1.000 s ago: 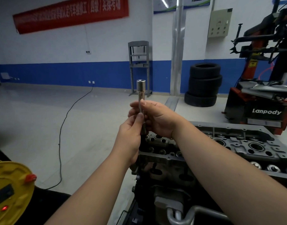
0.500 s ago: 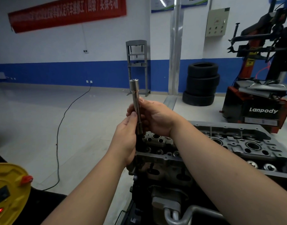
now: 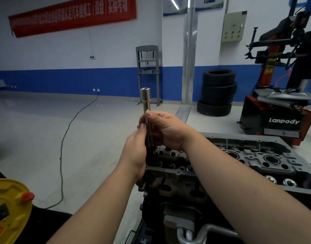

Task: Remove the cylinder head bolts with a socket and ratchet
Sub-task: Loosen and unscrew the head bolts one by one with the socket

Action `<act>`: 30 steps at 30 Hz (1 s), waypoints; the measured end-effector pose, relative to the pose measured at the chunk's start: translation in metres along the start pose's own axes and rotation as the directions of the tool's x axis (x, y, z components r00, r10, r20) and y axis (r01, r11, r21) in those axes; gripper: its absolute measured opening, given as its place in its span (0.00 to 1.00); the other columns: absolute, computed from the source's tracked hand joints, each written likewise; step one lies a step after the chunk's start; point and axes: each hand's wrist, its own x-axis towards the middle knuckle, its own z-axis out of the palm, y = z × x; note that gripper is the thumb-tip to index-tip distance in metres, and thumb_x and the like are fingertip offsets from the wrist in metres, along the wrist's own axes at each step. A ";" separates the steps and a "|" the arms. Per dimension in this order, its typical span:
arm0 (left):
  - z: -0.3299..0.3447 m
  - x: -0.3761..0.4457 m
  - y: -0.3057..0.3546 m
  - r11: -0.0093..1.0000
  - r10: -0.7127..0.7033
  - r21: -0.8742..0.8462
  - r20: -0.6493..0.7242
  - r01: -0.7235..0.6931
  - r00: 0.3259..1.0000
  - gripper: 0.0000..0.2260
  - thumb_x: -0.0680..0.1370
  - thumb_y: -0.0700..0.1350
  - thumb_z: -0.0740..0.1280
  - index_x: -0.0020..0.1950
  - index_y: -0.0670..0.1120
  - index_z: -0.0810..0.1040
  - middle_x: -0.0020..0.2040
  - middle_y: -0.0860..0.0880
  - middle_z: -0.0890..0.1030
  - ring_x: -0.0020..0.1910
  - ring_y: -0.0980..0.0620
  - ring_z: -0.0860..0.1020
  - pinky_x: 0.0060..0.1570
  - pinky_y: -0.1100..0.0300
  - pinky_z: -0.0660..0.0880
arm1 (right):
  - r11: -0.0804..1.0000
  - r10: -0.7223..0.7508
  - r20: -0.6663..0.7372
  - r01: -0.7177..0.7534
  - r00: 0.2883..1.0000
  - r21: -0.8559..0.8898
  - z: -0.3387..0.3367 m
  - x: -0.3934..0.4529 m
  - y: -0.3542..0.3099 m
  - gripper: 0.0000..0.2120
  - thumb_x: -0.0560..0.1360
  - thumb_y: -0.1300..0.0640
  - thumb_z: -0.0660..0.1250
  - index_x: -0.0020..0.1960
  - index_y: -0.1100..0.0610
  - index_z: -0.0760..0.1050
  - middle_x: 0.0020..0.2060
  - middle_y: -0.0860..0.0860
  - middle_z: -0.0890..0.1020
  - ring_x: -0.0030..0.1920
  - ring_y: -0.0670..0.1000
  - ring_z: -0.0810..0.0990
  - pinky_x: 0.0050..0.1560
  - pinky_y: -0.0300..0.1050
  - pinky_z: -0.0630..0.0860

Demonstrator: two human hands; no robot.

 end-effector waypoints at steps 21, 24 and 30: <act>0.000 0.000 -0.001 0.999 0.013 -0.034 -0.022 -0.014 1.000 0.16 0.86 0.55 0.58 0.57 0.49 0.83 0.54 0.43 0.86 0.55 0.46 0.84 0.56 0.48 0.78 | 0.999 -0.035 -0.007 0.035 0.999 0.023 -0.002 0.006 0.005 0.14 0.83 0.49 0.60 0.54 0.57 0.79 0.47 0.51 0.85 0.47 0.48 0.84 0.42 0.41 0.80; -0.001 -0.001 0.001 0.987 -0.001 -0.159 -0.074 -0.011 0.997 0.16 0.78 0.55 0.68 0.56 0.44 0.82 0.50 0.45 0.88 0.50 0.50 0.87 0.45 0.56 0.82 | 0.998 -0.010 0.039 0.008 0.999 0.055 -0.002 0.006 0.005 0.16 0.83 0.47 0.59 0.59 0.57 0.78 0.47 0.50 0.85 0.50 0.50 0.84 0.48 0.44 0.81; 0.006 0.000 0.002 0.997 0.001 -0.081 -0.098 -0.009 0.995 0.23 0.70 0.61 0.73 0.56 0.46 0.83 0.47 0.46 0.88 0.50 0.47 0.87 0.52 0.46 0.82 | 0.995 -0.095 -0.060 0.095 0.994 0.000 0.001 0.012 0.012 0.06 0.80 0.54 0.67 0.50 0.56 0.73 0.39 0.52 0.84 0.56 0.59 0.82 0.67 0.63 0.74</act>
